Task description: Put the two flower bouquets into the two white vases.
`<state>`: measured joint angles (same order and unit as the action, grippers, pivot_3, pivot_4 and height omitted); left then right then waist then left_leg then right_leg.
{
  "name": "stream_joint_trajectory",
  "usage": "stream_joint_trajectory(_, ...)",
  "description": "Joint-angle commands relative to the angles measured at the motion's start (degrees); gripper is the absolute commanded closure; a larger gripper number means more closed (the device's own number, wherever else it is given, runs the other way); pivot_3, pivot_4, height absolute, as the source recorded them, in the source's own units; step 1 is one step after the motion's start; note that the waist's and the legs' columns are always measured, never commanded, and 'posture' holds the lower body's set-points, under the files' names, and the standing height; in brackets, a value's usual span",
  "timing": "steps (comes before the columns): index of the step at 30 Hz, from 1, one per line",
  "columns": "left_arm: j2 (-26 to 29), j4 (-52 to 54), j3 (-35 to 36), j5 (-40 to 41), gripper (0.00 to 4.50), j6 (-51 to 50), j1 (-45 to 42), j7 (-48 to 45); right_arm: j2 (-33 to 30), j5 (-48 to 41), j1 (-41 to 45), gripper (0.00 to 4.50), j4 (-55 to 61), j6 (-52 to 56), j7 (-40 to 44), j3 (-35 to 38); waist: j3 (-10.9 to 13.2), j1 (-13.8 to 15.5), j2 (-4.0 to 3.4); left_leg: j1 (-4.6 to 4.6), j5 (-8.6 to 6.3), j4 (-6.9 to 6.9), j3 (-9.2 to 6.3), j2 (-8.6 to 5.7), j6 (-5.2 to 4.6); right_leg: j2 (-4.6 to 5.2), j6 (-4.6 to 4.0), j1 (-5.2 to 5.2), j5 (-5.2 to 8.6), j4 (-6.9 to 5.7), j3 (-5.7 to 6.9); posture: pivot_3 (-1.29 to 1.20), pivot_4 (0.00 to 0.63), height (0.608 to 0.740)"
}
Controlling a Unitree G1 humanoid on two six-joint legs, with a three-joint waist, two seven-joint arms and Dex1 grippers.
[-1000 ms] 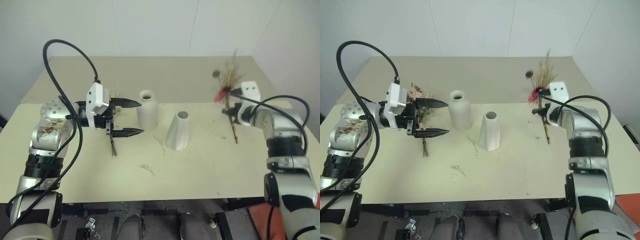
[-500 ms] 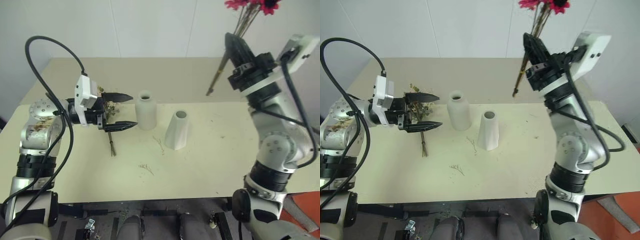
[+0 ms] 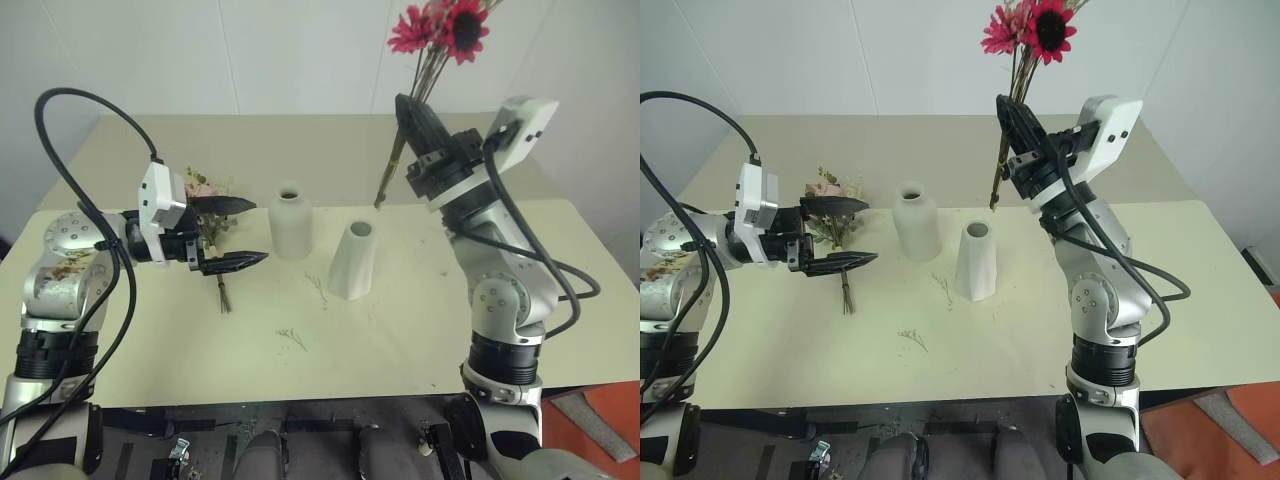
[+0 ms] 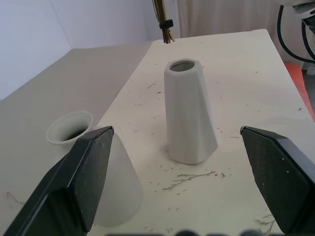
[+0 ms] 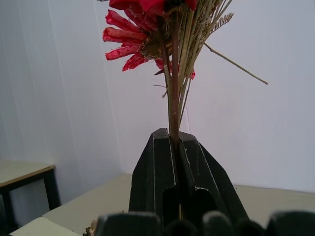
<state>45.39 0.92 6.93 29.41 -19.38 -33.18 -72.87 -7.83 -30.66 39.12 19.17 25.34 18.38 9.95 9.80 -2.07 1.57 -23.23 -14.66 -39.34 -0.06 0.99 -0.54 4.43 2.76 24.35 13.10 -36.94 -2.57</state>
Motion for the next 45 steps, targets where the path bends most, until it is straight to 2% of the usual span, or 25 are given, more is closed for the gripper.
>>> stream_joint_trajectory(1,0.8,2.0,1.6,1.3,0.0,-0.4,-0.5,0.7,0.6,-1.3,-0.5,4.48,3.9,-1.4,-0.9,-0.9,0.0,-0.1,0.0,0.0,0.0,0.0,0.0,0.0,0.0,0.0,0.0,0.0,0.0,0.0,0.0,0.0,0.15,0.74)
stream_joint_trajectory(22,0.6,1.6,1.3,1.0,0.0,-0.1,-0.8,0.7,2.1,1.2,-5.5,4.48,2.4,-4.5,-1.1,-5.9,0.0,-0.3,0.0,0.01,0.0,0.04,0.0,0.0,0.0,0.0,0.0,0.0,0.0,0.04,0.0,0.0,0.15,0.74)
stream_joint_trajectory(41,0.1,1.9,1.6,1.1,0.0,0.6,-0.3,1.8,3.3,7.1,-12.8,4.48,-0.5,-13.1,2.3,-11.4,0.0,-0.4,0.0,0.02,0.0,0.07,0.0,0.01,0.01,-0.01,0.0,0.0,0.0,0.06,0.0,0.0,0.15,0.74)
stream_joint_trajectory(42,0.1,1.8,1.6,1.1,0.0,0.7,-0.4,1.9,3.4,7.1,-13.0,3.94,-0.7,-13.3,2.5,-11.6,0.0,-0.4,0.0,0.02,0.0,0.07,0.0,0.0,0.01,-0.01,0.0,0.0,0.0,0.06,0.0,0.0,0.15,0.74)
stream_joint_trajectory(45,-0.2,1.8,1.5,1.1,0.0,0.9,-0.4,2.0,3.6,7.1,-14.1,3.03,-0.9,-14.0,3.2,-12.1,0.0,-0.4,0.0,0.03,0.01,0.07,0.0,0.01,0.01,-0.01,0.0,0.0,0.0,0.05,-0.01,0.0,0.15,0.74)
